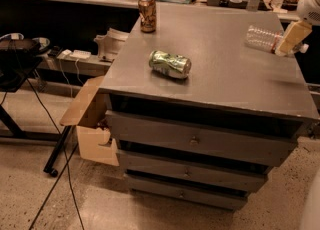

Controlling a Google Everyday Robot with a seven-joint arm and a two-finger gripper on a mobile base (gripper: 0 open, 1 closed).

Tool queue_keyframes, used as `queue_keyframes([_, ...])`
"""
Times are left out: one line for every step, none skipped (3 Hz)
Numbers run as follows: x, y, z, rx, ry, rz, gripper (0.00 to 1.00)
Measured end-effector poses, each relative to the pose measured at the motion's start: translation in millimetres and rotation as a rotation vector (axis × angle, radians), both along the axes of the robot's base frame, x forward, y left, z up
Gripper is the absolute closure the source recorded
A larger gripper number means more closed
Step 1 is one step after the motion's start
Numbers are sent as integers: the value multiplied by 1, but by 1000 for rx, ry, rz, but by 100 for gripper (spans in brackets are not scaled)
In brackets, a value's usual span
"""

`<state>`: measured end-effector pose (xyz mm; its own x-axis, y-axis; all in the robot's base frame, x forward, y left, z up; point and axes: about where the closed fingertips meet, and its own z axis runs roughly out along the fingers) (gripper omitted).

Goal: Move water bottle near orange can

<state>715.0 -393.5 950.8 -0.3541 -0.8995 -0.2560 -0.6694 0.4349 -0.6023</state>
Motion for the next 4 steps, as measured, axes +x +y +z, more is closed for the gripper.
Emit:
queue_keyframes([22,-7,-11,4,-22,-23,18])
queue_keyframes([33,-17,-22,14,-21,-49,39])
queue_keyframes([39,-24,-33,24,-11,-65,32])
queue_keyframes([43,-25,-45,23,9,-64,31])
